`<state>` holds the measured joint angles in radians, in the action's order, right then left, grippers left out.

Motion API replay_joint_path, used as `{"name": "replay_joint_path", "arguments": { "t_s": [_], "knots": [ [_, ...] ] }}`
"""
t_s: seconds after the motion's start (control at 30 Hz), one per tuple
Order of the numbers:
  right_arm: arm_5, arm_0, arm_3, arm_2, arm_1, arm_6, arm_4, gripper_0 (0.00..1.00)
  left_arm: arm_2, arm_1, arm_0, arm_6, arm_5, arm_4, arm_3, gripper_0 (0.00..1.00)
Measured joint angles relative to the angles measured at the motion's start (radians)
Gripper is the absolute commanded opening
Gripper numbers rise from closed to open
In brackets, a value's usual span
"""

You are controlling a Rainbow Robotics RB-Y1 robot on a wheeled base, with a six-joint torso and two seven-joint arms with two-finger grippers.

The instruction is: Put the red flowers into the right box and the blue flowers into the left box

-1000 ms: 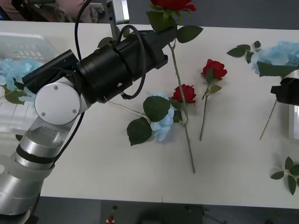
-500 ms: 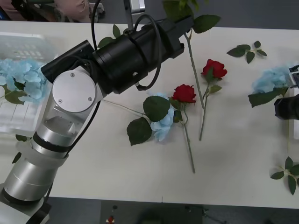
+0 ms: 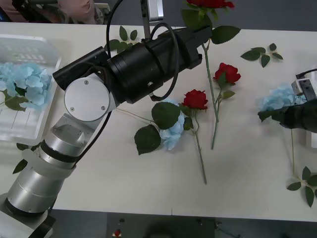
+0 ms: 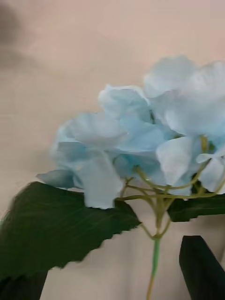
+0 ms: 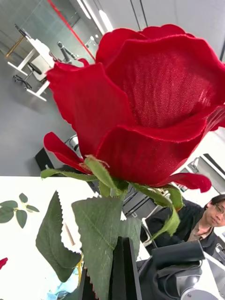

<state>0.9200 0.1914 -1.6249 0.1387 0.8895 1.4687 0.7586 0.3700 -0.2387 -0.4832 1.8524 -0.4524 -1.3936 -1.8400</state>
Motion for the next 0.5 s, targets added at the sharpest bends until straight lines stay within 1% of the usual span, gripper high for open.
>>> {"name": "replay_joint_path", "arguments": {
  "t_s": [0.1, 0.27, 0.37, 0.5],
  "knots": [
    [0.000, 0.000, -0.058, 0.000, 0.021, 0.001, 0.089, 0.82, 0.000, 0.000, 0.000, 0.000, 0.000, 0.000, 0.000, 0.00],
    [-0.011, -0.003, -0.245, 0.001, 0.117, 0.003, 0.251, 0.85, 0.000, 0.000, 0.000, 0.000, 0.000, 0.000, 0.000, 0.00],
    [-0.086, -0.024, -0.348, -0.002, 0.151, 0.004, 0.336, 0.85, 0.000, 0.000, 0.000, 0.000, 0.000, 0.000, 0.001, 0.00],
    [-0.146, -0.083, -0.484, -0.044, 0.156, 0.013, 0.422, 0.88, 0.000, 0.000, 0.000, 0.000, 0.000, 0.000, 0.001, 0.00]
  ]
}}
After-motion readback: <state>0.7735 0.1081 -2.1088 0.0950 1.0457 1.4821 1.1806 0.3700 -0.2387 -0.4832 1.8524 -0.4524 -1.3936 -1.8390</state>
